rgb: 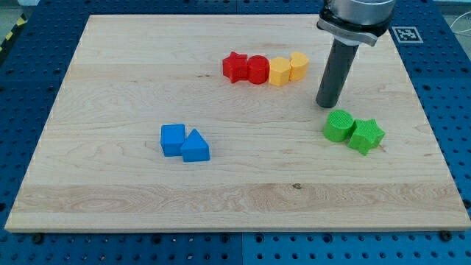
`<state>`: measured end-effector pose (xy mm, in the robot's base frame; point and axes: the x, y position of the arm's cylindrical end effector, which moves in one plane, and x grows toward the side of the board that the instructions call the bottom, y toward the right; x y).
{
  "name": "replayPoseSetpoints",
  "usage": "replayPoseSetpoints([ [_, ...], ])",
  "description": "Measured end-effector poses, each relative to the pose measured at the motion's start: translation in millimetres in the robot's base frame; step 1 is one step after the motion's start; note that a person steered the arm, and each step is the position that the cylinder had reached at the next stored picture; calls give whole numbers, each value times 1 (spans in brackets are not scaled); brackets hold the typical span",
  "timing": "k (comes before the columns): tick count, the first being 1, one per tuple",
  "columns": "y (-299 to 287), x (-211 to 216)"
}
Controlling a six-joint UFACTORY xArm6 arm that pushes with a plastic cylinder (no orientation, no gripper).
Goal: Move blue cube along with blue triangle slightly down
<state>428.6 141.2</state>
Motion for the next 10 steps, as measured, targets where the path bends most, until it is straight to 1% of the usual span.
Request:
replayPoseSetpoints([
  [2, 0, 44],
  [3, -2, 44],
  [5, -33, 18],
  [6, -44, 18],
  [7, -85, 18],
  [10, -244, 22],
])
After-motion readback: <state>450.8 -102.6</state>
